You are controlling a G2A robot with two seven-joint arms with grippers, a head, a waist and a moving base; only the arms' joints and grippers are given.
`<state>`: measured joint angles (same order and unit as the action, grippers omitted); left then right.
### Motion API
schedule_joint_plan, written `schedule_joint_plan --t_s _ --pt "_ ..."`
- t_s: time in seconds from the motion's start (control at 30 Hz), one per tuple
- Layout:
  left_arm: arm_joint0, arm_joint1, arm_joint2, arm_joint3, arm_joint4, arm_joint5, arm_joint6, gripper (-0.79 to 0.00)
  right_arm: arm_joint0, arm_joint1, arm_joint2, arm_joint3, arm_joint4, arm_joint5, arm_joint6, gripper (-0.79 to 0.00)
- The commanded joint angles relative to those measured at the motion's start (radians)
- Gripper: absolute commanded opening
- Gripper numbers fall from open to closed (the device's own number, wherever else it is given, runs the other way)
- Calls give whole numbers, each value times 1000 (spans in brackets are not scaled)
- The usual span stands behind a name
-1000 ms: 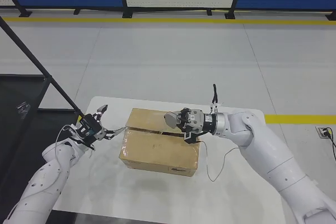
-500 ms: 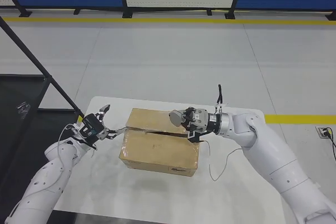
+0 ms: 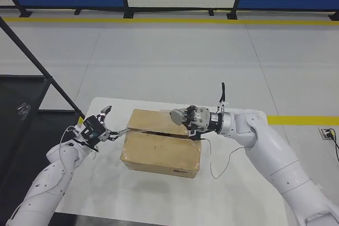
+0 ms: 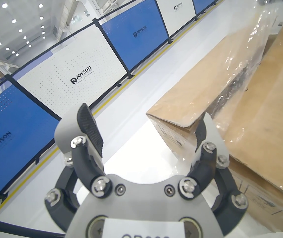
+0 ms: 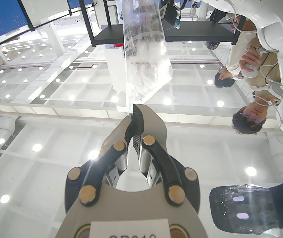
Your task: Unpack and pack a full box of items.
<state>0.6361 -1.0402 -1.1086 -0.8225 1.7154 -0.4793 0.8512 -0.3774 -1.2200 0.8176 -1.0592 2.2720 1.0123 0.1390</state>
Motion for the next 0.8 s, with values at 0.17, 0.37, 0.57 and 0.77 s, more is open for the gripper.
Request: schedule_joint_plan --t_s 0.17,0.37,0.57,0.77 --pt "13 2 -9 -14 -10 18 13 0 1 -8 15 1 -142 0 112 -785" --pt "23 5 -15 -31 -12 22 17 0 7 -15 22 8 -255 -12 192 -785" --pt "29 6 -18 -43 -12 25 17 0 5 -20 35 20 -355 -42 271 -785" --pt "36 6 -14 -55 -7 26 16 0 12 -30 37 59 -386 -32 271 -785"
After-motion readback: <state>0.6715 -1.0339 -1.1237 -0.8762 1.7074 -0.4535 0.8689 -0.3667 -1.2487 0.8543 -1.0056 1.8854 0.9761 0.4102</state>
